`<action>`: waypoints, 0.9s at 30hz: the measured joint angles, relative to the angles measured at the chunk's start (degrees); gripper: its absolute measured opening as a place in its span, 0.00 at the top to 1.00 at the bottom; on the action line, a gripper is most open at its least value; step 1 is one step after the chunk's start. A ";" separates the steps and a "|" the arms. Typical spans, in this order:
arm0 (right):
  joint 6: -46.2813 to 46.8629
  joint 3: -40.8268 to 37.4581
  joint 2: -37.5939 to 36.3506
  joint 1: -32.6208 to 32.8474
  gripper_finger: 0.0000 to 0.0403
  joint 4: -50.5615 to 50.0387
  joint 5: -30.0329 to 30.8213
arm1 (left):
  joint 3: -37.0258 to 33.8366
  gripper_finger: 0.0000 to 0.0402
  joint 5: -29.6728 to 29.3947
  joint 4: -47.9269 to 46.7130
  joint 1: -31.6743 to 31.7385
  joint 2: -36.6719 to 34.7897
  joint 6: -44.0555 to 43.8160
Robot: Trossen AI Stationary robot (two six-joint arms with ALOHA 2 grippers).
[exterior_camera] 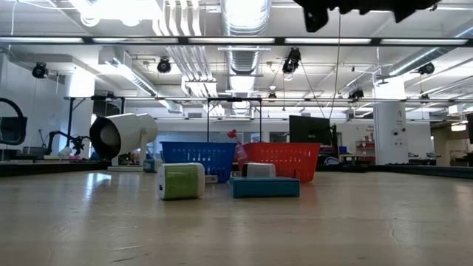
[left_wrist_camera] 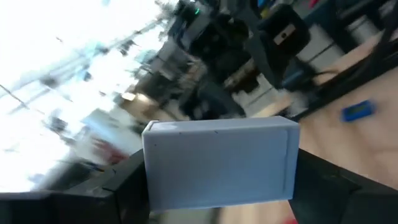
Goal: Pick & Place Office items
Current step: Put the white digital clock into the blue bin
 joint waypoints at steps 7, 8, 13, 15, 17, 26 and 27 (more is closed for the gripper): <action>-4.25 -13.50 -10.60 0.90 0.58 3.32 8.17 | -20.03 0.27 15.40 -0.48 1.95 -21.50 -23.90; -4.25 -15.78 -12.13 0.90 0.59 4.72 8.96 | -23.11 0.27 15.71 0.32 2.21 -24.18 -25.86; -4.39 -27.56 -17.81 0.90 0.68 14.38 13.45 | -38.61 0.27 23.06 10.11 2.29 -36.07 -28.19; -5.25 -30.85 -20.00 0.81 0.71 19.08 15.94 | -43.64 0.27 23.93 16.22 2.31 -39.57 -28.44; -5.80 -32.59 -22.17 0.79 0.74 21.98 18.35 | -46.97 0.27 23.51 19.49 2.39 -43.45 -29.66; -5.85 -34.45 -32.10 0.77 0.90 12.81 19.83 | -49.18 0.27 28.04 6.07 2.36 -56.45 -33.69; -5.87 -34.45 -33.35 0.79 0.91 11.71 19.81 | -49.26 0.27 30.72 4.65 2.36 -57.52 -33.75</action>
